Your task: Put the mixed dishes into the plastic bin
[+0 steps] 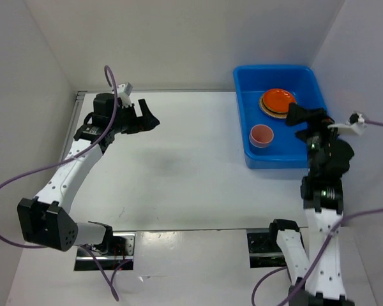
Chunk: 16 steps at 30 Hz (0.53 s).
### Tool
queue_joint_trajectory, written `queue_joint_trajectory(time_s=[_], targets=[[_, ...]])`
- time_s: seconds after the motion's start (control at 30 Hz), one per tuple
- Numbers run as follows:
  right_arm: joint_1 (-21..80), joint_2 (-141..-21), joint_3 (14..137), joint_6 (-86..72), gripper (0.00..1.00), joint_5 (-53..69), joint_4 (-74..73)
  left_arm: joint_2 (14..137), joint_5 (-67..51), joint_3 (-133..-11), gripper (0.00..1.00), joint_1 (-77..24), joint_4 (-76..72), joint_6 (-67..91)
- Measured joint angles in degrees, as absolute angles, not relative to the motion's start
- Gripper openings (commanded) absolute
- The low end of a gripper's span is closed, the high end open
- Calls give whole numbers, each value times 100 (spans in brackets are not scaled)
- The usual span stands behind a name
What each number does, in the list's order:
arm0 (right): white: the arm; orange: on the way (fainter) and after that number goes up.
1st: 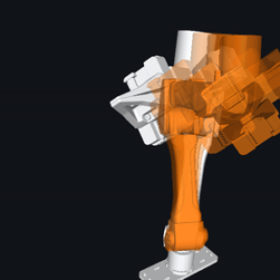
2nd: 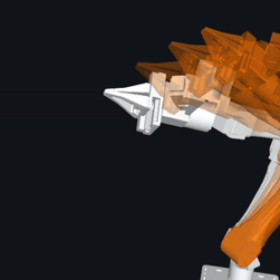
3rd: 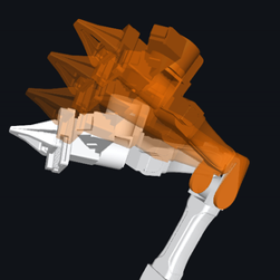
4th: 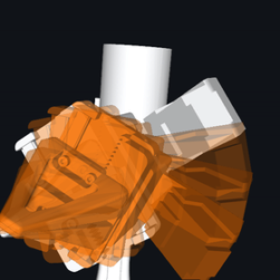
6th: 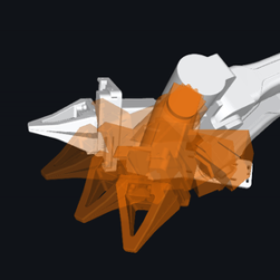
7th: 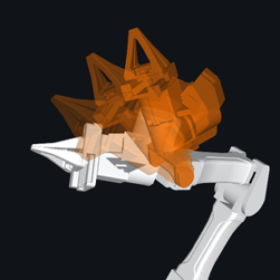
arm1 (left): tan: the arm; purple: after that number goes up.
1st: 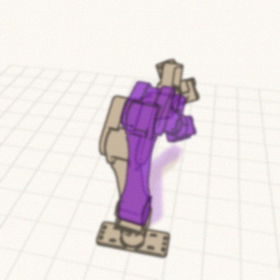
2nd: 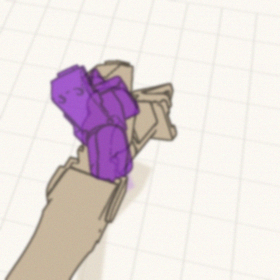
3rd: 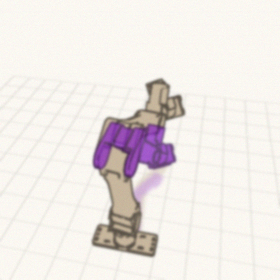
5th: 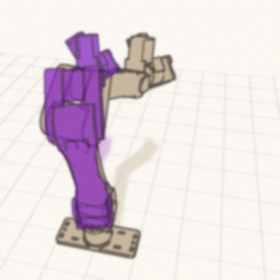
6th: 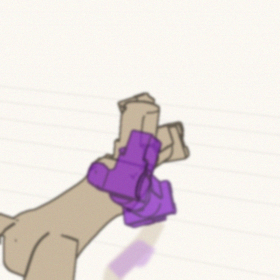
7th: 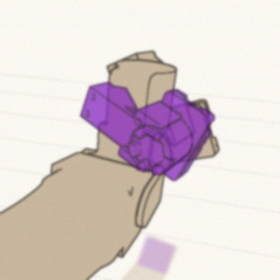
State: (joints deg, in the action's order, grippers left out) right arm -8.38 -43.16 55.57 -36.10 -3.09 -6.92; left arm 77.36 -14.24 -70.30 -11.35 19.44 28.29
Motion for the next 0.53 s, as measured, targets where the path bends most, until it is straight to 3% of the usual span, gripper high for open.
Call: queue_joint_trajectory(time_s=[0.3,0.53], targets=[[-821,-1817,4088,-3719,99,458,-784,6825,-1481,-6143,100,-1361,1973,2703],[-821,-1085,3575,-3885,99,701,-930,6425,-1319,-5664,100,-1608,2032,2740]])
